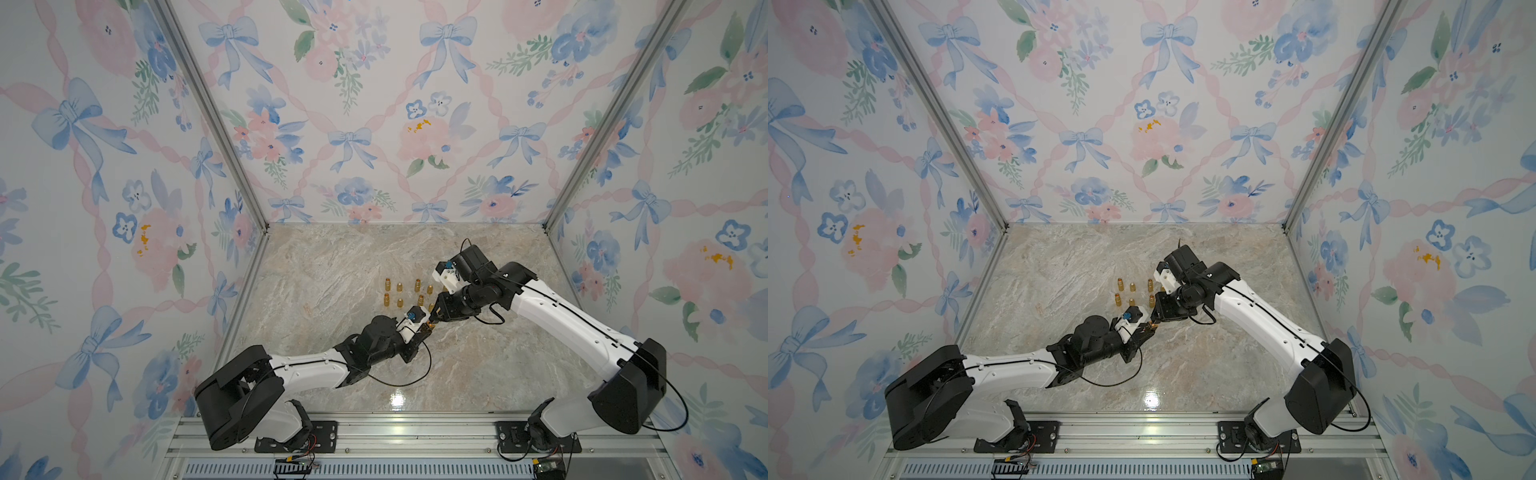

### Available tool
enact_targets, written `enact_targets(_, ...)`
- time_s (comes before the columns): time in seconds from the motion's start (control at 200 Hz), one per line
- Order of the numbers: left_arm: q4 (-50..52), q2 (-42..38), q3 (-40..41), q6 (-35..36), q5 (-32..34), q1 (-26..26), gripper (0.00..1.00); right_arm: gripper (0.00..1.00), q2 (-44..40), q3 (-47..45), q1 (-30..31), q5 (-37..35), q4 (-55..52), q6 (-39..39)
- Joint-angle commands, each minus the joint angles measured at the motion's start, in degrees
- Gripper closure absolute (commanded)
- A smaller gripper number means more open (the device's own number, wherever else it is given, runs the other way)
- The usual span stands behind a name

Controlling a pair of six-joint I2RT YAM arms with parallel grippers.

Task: Open the lipstick cap
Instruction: Open the cover of the lipstick, then place the cover at the center of the board.

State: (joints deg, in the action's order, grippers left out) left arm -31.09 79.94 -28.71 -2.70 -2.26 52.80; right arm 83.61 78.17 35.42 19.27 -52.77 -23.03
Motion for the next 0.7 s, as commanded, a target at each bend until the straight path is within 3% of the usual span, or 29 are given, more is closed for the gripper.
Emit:
enact_targets(0.0,9.3,1.6,1.3,1.2,4.1,-0.8,1.0,0.76,-3.5,1.9,-1.4,1.0,-1.8,-2.3)
enact_targets(0.355,9.4,-4.5,1.9,1.3,2.7,-1.6,1.0,0.76,-3.4,-4.5,-2.1,-1.4,2.7,-4.8)
enact_targets(0.695,6.8,-8.5,4.3,-0.4,1.6,-3.3,1.0,0.76,3.6,-11.1,0.8,-12.1,10.4,-10.7)
